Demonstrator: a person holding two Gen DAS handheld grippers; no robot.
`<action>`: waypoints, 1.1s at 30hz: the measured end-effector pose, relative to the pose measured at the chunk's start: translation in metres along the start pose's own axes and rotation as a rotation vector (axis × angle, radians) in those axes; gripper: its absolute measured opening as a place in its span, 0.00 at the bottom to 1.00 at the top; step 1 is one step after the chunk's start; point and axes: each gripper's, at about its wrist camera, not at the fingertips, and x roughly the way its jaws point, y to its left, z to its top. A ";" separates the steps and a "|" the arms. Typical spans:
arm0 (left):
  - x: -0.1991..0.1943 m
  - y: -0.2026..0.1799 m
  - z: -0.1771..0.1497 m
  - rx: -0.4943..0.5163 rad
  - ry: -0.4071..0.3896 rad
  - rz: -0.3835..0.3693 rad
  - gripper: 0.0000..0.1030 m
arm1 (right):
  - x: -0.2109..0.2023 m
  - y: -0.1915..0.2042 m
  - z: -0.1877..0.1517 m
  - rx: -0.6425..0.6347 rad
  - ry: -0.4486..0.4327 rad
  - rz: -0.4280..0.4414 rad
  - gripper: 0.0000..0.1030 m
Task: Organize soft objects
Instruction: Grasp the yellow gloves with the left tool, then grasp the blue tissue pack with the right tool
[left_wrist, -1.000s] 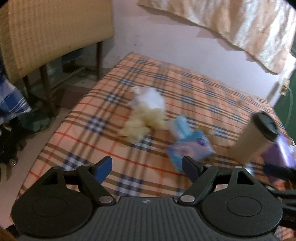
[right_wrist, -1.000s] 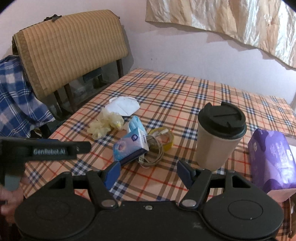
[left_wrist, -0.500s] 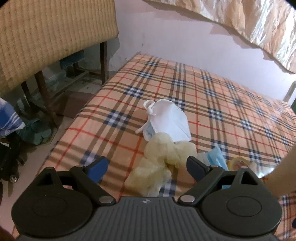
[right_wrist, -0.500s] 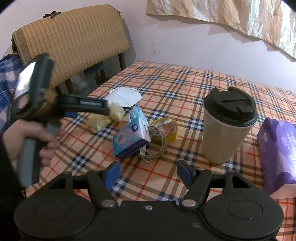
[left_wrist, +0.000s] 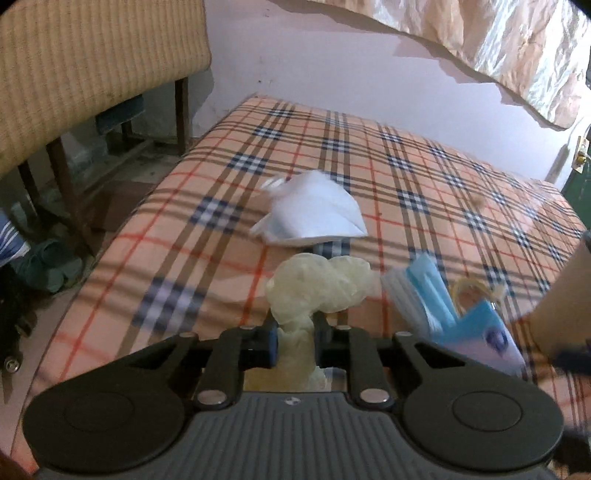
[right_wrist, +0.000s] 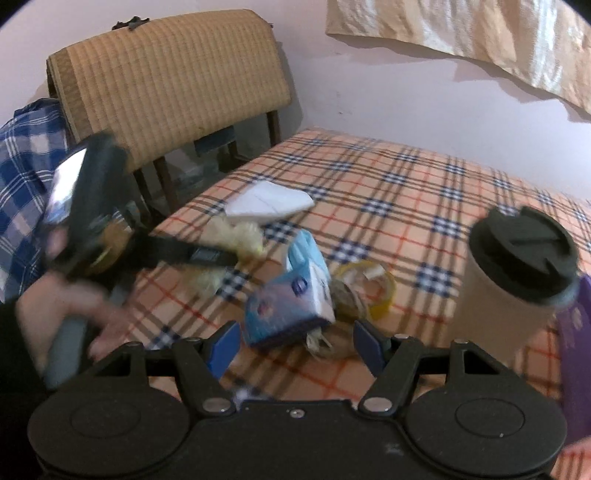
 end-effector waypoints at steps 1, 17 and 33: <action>-0.008 0.002 -0.005 -0.007 -0.002 -0.001 0.20 | 0.005 0.000 0.003 -0.001 -0.002 0.004 0.77; -0.052 0.036 -0.039 -0.096 -0.020 0.005 0.20 | 0.029 0.049 -0.021 -0.061 0.126 0.199 0.77; -0.066 0.055 -0.043 -0.144 -0.066 0.065 0.20 | 0.077 0.076 0.005 0.231 0.150 -0.127 0.88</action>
